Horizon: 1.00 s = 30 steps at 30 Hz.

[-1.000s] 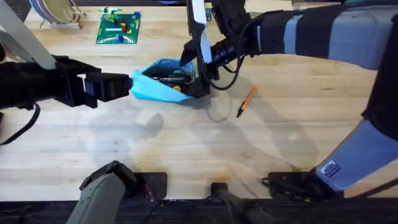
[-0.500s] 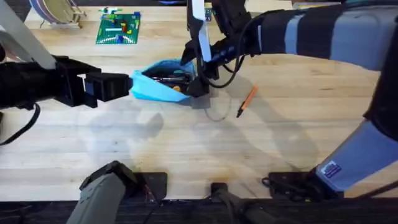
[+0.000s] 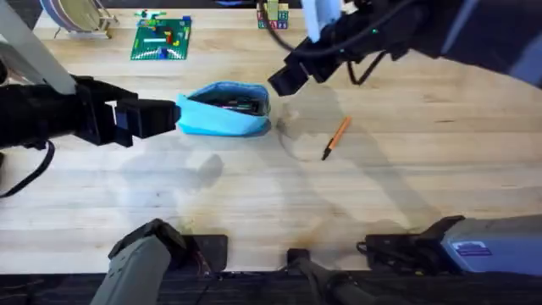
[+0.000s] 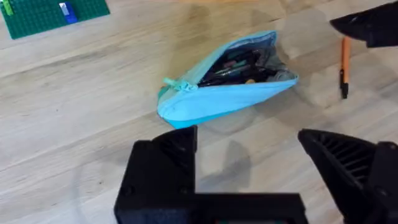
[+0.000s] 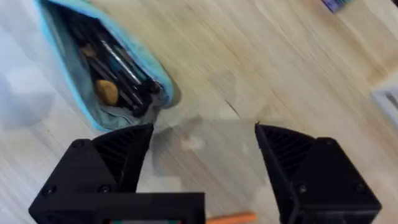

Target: Unzip the bag, pick up the pens from the table one at a time and place them inside, then zip the bag closed.

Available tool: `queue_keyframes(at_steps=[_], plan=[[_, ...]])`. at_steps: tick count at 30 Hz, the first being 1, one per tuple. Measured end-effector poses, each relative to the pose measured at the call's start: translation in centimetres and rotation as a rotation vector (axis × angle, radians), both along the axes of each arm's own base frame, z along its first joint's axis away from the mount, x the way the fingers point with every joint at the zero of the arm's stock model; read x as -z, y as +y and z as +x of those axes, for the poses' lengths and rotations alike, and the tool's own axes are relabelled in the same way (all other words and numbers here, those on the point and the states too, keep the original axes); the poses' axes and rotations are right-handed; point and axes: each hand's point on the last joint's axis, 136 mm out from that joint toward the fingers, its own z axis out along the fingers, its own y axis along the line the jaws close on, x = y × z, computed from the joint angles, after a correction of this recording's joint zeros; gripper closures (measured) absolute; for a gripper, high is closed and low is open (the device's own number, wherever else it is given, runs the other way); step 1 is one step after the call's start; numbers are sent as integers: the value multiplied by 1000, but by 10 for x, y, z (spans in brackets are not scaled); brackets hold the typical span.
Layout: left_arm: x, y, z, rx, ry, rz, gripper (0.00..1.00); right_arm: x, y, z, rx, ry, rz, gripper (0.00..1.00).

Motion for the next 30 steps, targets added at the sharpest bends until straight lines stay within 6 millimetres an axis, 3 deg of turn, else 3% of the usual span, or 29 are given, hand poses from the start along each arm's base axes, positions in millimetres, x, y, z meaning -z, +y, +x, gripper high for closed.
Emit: queue_keyframes(at_steps=[10, 11, 18, 23, 30], plan=[[0, 0, 0, 0, 0, 0, 6, -20, -49, -17, 357, 62, 2, 5], [0, 0, 0, 0, 0, 0, 6, -22, -64, -24, 489, 93, 12, 5], [0, 0, 0, 0, 0, 0, 6, -26, -100, -50, 764, 163, 30, 5], [0, 0, 0, 0, 0, 0, 7, -14, -126, -85, 945, 281, -20, 5], [0, 0, 0, 0, 0, 0, 6, -11, -128, -91, 1013, 318, -2, 5]])
